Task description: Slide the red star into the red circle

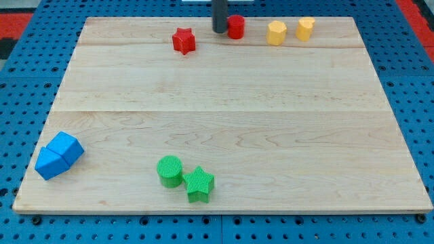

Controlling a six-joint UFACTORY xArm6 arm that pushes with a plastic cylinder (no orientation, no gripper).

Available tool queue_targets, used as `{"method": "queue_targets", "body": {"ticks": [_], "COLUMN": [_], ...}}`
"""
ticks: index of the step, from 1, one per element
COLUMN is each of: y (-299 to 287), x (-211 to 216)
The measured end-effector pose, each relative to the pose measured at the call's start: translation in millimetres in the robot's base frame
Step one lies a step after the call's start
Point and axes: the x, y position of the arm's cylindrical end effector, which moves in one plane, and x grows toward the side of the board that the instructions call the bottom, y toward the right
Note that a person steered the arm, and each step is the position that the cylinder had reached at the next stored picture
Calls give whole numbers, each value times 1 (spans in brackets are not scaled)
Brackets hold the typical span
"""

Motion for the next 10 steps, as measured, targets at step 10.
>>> {"method": "queue_targets", "body": {"ticks": [10], "y": [-52], "x": [21]}}
